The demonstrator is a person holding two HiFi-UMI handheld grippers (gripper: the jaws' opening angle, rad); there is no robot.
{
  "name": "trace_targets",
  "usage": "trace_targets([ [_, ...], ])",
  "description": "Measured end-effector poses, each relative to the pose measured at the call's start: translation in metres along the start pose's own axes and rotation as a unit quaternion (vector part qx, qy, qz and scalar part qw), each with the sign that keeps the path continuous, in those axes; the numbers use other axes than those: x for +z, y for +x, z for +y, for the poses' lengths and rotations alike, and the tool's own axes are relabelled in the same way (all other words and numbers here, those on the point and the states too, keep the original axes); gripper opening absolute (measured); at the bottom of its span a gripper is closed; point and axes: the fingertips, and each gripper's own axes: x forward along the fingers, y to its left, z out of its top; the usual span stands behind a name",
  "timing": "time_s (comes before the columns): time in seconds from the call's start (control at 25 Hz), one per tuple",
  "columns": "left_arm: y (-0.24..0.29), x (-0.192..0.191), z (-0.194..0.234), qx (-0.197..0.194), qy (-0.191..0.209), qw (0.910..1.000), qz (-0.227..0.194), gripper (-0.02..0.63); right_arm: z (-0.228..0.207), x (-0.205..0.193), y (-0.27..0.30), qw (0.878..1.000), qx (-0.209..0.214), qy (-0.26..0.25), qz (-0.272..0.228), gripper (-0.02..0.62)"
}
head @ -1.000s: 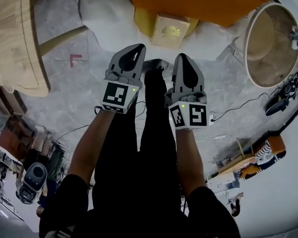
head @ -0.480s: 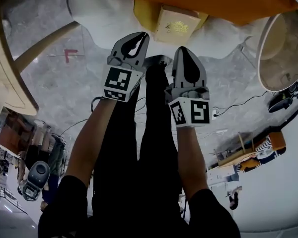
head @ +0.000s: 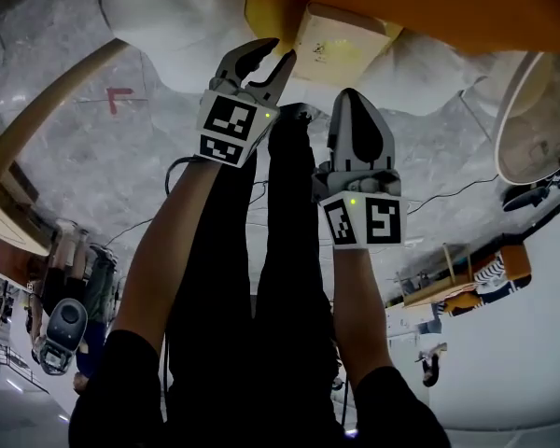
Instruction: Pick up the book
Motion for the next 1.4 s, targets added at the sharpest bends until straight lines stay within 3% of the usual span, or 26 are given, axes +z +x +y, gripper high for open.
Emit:
trace_targets([
  [0.44,0.057,-0.044,0.008,-0.058,-0.023,0.9969,0.047,0.204,-0.017,-0.014,0.006,1.0,0.005,0.001,0.022,0.002],
  [0.92,0.111,-0.065,0.006,-0.121,0.019,0.9893,0.079,0.292,-0.036,-0.038,-0.004,0.999,0.01,0.009,0.044,0.002],
  [1.24,0.128,-0.066,-0.004,-0.17,0.04,0.9803,0.093,0.305,-0.043,-0.046,-0.008,0.999,0.01,0.018,0.051,0.002],
  [1.4,0.13,-0.064,-0.003,-0.178,0.031,0.979,0.095,0.306,-0.041,-0.044,-0.009,0.998,0.011,0.017,0.052,0.002],
])
